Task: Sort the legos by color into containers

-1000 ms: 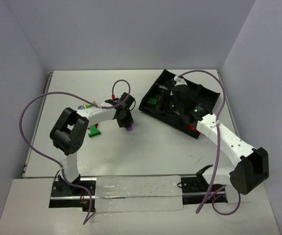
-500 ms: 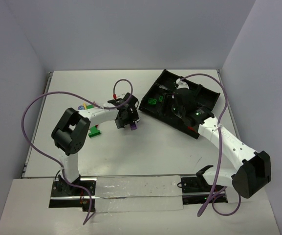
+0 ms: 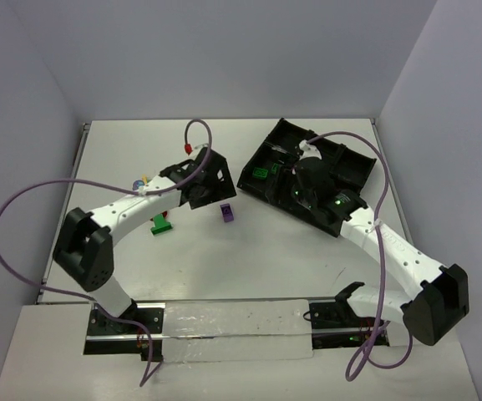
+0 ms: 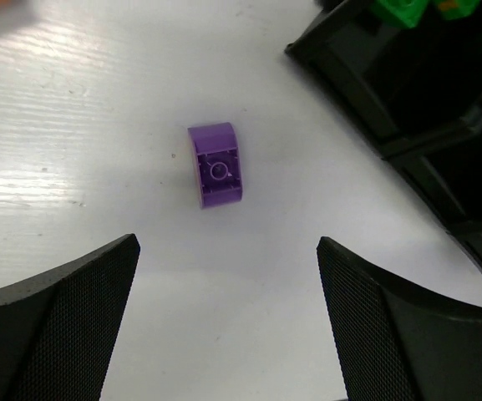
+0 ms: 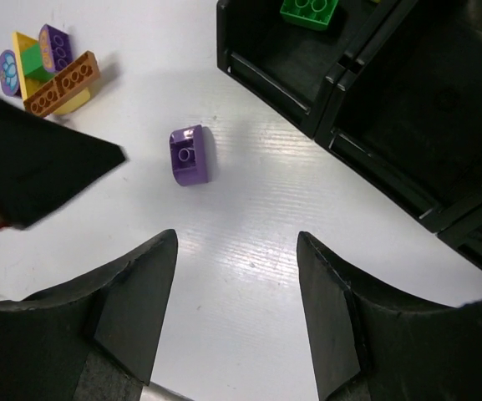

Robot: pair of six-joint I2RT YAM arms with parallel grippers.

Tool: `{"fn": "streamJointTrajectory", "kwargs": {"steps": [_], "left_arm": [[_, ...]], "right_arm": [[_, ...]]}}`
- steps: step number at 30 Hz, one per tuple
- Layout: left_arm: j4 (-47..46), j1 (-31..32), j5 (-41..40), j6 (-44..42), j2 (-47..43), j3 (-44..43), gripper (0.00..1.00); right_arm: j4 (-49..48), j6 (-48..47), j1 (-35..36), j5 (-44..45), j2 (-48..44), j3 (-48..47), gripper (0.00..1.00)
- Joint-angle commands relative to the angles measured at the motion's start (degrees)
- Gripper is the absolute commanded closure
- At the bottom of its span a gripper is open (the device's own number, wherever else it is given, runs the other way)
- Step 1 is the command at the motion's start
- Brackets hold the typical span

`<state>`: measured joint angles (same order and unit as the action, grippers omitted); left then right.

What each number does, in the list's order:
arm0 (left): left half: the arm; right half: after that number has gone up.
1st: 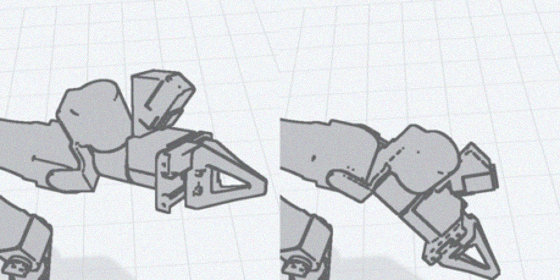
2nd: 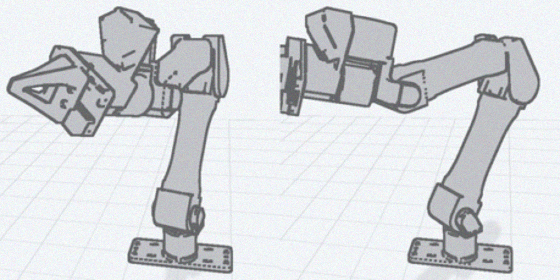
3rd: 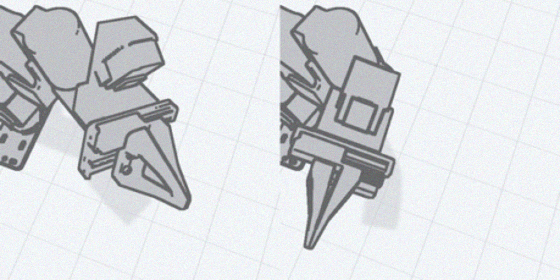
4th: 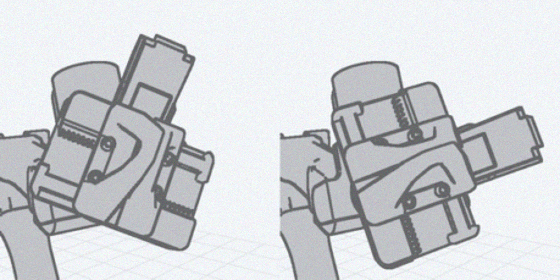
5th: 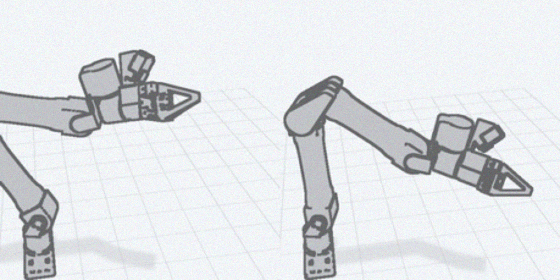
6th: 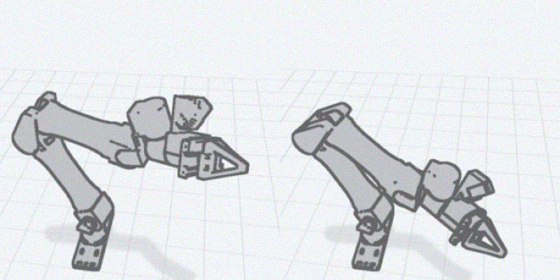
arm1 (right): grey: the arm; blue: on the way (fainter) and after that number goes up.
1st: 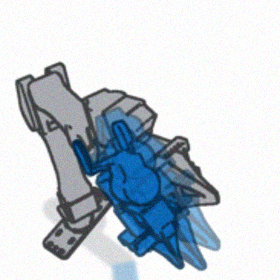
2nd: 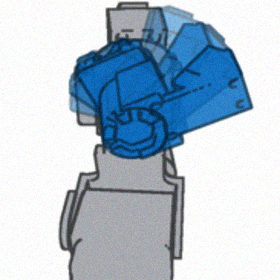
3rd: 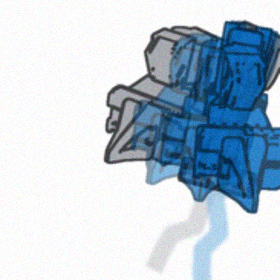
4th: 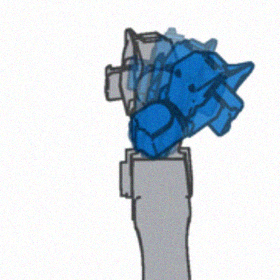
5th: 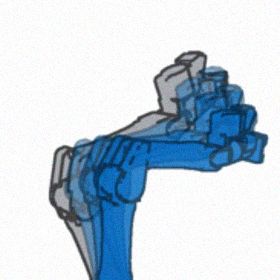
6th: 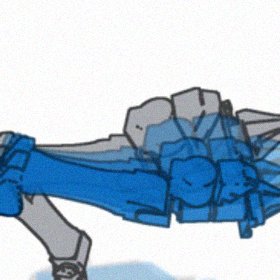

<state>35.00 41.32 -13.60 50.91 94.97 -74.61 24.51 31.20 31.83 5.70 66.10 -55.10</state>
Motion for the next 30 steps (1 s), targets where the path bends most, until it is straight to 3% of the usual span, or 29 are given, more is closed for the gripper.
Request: {"fn": "streamJointTrajectory", "kwargs": {"steps": [1, 8, 11, 21, 30], "left_arm": [[3.89, -1.25, -1.12, -5.18, -4.63, -1.07, 0.05], [6.11, -6.04, -2.40, -8.31, -8.44, 1.74, 0.05], [5.46, -8.36, -2.89, -9.16, -10.66, 4.67, 0.05], [5.62, -16.67, -2.51, -9.96, -19.00, 10.67, 0.05], [-0.25, -18.05, 1.88, -12.11, -21.86, 18.05, 0.05]], "right_arm": [[-2.06, 0.00, 2.99, 5.04, -2.86, 1.58, 0.33], [-4.56, -2.14, 10.73, 9.42, 5.39, -1.42, 0.33], [-9.41, -2.60, 14.30, 9.71, 10.61, -1.85, 0.26], [-9.32, -3.16, 17.64, 8.01, 29.01, -13.40, 0.20], [-7.71, -2.08, 17.98, 11.17, 36.84, -17.84, 0.13]]}}
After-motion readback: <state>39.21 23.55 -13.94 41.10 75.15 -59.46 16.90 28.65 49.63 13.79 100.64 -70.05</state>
